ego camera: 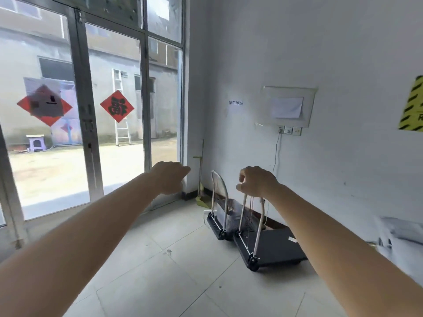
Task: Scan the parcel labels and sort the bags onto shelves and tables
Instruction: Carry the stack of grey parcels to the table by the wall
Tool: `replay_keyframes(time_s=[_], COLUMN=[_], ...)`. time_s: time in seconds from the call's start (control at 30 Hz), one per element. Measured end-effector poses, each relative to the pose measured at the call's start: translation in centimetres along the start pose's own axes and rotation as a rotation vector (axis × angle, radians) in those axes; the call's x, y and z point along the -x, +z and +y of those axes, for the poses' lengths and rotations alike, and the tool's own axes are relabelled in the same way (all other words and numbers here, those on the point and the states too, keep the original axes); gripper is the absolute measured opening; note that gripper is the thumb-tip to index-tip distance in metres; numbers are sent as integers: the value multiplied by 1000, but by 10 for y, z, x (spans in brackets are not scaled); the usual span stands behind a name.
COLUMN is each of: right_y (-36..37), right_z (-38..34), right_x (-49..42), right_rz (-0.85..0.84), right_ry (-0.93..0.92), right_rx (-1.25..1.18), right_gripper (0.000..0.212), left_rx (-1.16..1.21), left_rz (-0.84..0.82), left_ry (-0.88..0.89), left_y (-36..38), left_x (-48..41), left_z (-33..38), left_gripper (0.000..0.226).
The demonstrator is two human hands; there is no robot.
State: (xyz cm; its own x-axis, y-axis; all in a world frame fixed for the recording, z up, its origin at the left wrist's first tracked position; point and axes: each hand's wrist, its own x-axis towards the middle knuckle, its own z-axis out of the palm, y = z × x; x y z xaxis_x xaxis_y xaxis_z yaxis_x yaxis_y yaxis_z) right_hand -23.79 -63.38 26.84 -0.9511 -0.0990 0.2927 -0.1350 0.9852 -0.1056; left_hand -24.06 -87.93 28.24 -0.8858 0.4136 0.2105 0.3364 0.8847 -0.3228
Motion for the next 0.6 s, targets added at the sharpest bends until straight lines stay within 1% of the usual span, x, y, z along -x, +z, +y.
replay_keyframes(time_s=[0.07, 0.13, 0.23, 0.3, 0.37, 0.43, 0.47, 0.5, 0.6], right_y=[9, 16, 23, 30, 37, 41, 43, 41, 38], right_z=[41, 85, 147, 187, 228, 268, 288, 307, 365], right_x=[-34, -59, -76, -76, -70, -63, -59, -54, -42], right_rz=[-13, -70, -109, -136, -174, -193, -201, -202, -236], right_ry=[58, 142, 275, 362, 424, 488, 535, 580, 743], right_rx=[44, 122, 187, 199, 275, 358, 383, 396, 408], right_gripper=[27, 26, 26, 22, 11, 13, 10, 8, 14], left_rx=[9, 36, 131, 177, 144, 71, 67, 81, 150], left_rz=[13, 62, 158, 172, 139, 106, 100, 101, 108], left_ry=[64, 122, 190, 245, 354, 487, 550, 604, 745], left_y=[7, -2, -15, -13, 2, 20, 26, 31, 37], left_x=[-58, -122, -205, -254, -300, -346, -369, -391, -448], left_z=[13, 28, 61, 90, 129, 174, 199, 223, 301], left_gripper=[38, 37, 43, 44, 43, 41, 41, 41, 42])
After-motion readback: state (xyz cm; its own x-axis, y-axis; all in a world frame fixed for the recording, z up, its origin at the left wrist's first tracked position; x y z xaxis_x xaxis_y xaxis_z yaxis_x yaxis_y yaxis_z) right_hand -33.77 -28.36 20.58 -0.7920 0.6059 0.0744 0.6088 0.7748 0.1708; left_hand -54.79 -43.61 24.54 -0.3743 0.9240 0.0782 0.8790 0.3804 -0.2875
